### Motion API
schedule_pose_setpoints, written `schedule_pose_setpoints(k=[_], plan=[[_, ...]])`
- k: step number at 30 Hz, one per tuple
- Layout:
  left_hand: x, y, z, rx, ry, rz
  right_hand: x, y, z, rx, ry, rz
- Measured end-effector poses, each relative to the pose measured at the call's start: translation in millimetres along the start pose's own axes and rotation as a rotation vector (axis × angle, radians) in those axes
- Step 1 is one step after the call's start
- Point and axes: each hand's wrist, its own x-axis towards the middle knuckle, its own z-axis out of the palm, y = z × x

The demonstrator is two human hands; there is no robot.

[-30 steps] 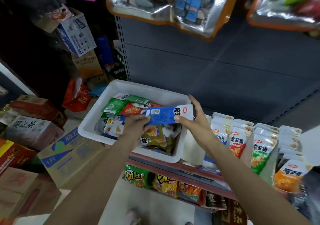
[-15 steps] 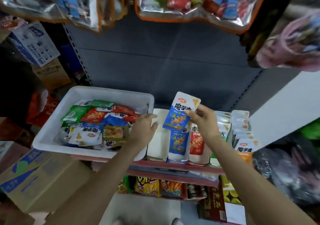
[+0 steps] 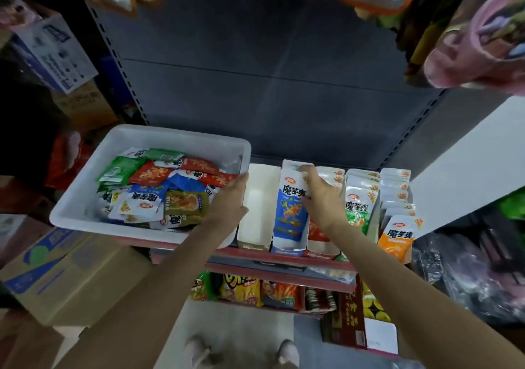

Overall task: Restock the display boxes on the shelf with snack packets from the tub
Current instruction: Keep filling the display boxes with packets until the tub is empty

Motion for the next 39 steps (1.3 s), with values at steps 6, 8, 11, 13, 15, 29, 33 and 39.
schedule_pose_setpoints(k=[6,8,11,13,15,29,33,39], plan=[[-2,-2,3,-0.010,0.043,-0.002,1,4,14,-0.295,0.096,-0.098],[0,-3,5,-0.015,0.047,0.002,3,3,18,-0.315,0.117,-0.127],[0,-4,8,-0.014,0.047,0.008,7,-2,21,-0.373,0.130,-0.189],[0,-5,8,-0.033,0.031,-0.002,6,-11,22,-0.345,0.130,-0.213],[1,-7,6,-0.086,0.023,-0.026,3,-24,25,-0.252,0.122,-0.277],[-26,-149,-69,0.169,-0.040,-0.169,31,-160,113,-0.046,-0.512,-0.269],[-29,-166,-73,0.048,-0.102,-0.163,34,-166,131,-0.127,-0.531,-0.214],[-32,-166,-75,-0.038,-0.035,-0.176,33,-166,121,-0.292,-0.478,-0.131]])
